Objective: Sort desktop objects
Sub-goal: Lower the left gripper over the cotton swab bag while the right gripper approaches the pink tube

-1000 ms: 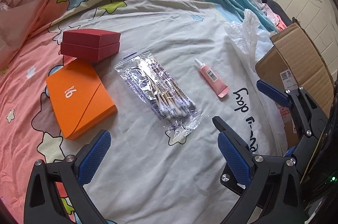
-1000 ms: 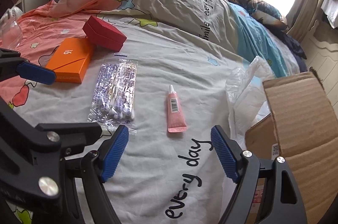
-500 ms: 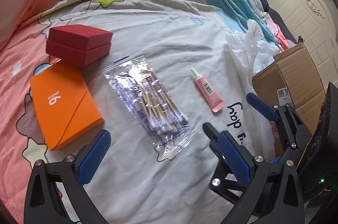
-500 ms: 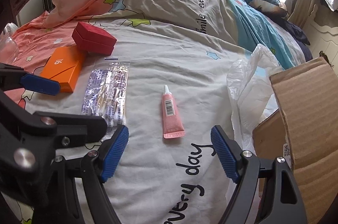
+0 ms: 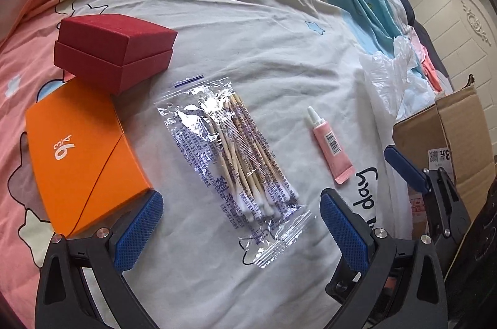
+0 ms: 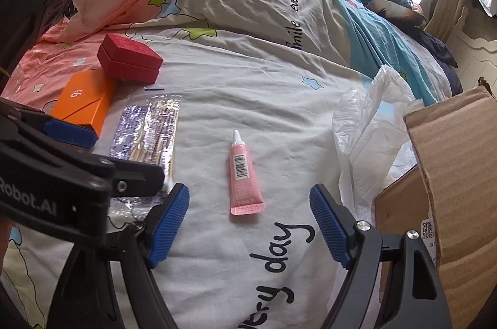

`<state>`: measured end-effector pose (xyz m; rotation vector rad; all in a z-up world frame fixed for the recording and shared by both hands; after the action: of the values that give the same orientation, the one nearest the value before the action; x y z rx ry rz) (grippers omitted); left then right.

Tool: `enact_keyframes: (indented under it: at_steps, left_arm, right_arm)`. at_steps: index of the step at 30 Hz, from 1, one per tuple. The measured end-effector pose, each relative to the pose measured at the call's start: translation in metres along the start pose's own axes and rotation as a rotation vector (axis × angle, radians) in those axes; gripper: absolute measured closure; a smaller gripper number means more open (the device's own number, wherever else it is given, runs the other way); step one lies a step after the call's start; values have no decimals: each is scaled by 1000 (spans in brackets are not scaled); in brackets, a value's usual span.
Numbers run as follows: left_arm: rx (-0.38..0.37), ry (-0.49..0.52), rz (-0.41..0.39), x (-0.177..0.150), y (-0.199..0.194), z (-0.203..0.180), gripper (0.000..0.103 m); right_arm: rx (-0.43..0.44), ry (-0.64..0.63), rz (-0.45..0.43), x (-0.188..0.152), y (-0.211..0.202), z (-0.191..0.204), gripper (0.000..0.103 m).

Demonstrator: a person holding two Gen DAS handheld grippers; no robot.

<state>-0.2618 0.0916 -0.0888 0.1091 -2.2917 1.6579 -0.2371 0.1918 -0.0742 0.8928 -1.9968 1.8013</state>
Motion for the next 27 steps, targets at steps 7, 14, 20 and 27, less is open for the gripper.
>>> enact_keyframes:
  at_steps: [7,14,20,27]
  left_arm:
    - [18,63,1,0,6,-5,0]
    - [52,76,-1,3,12,-9,0]
    - [109,25,-19,6,16,-10,0]
    - [189,79,-44,2,21,-17,0]
  right_arm:
    - [33,4,1,2,7,-4,26]
    - [52,2,22,-1,15,-4,26]
    - [29,-11,23,-2,16,-2,26]
    - [22,-25,30,-5,20,-2,26]
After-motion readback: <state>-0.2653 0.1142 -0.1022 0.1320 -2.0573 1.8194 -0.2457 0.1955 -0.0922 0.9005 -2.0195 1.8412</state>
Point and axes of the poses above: each gripper's, at about its wrist camera, not at the fingertips, and y roughly the way its jaws point, z to its left, x to its top, the point moved 4 cm from there along y, roughly the way its jaws point, and after that the axes turned 1 degree about x, right-handed, at the moved point
